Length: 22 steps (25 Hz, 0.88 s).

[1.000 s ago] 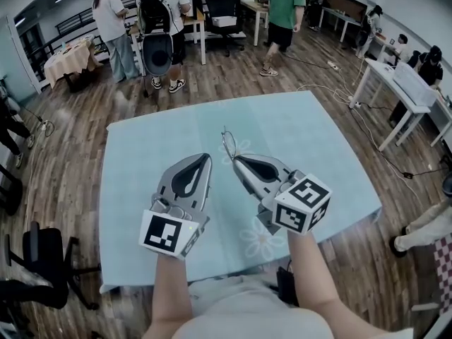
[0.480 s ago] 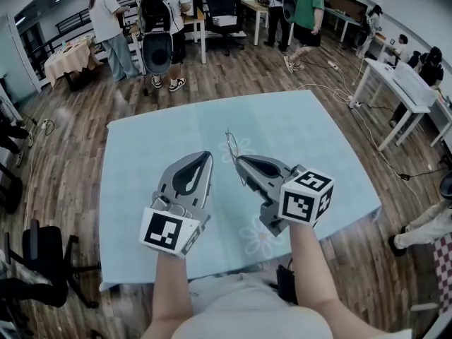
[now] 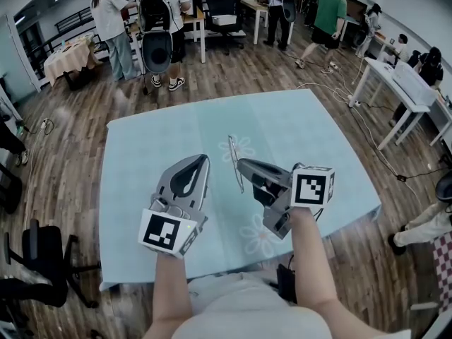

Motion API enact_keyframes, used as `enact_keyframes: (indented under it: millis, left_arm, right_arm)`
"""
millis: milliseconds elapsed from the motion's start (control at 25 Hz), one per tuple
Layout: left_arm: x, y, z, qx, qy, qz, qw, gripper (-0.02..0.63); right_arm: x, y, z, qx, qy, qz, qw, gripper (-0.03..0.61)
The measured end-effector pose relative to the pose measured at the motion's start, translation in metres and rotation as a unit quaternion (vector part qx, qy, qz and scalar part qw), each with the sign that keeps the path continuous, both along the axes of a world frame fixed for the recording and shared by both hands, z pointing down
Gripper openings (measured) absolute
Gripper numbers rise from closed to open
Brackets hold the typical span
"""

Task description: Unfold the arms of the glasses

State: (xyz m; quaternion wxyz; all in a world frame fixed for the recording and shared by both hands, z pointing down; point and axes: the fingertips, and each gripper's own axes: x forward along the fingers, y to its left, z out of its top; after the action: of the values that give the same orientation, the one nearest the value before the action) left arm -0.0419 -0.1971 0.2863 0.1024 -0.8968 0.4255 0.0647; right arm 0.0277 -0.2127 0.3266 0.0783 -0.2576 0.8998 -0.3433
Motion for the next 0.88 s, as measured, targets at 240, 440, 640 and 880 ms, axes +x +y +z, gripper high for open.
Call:
enact_keyframes:
  millis: [240,440,640,880]
  left_arm:
    - [0.003,-0.002,0.009,-0.011,-0.013,0.003,0.9999,0.008]
    - [0.006,-0.004,0.018,-0.018,-0.019,0.008,0.9996,0.008]
    - [0.007,-0.004,0.03,-0.024,-0.016,0.01,0.9995,0.008]
    - [0.003,0.0,0.043,-0.022,-0.026,0.012,0.9993,0.009]
  right_arm:
    - [0.006,-0.001,0.003,-0.056,-0.06,-0.019,0.996,0.011]
    - [0.012,-0.001,0.014,-0.122,-0.108,-0.03,0.986,0.011]
    - [0.017,0.001,0.021,-0.172,-0.161,-0.041,0.971,0.011]
    - [0.015,0.008,0.031,-0.221,-0.226,-0.075,0.946,0.011]
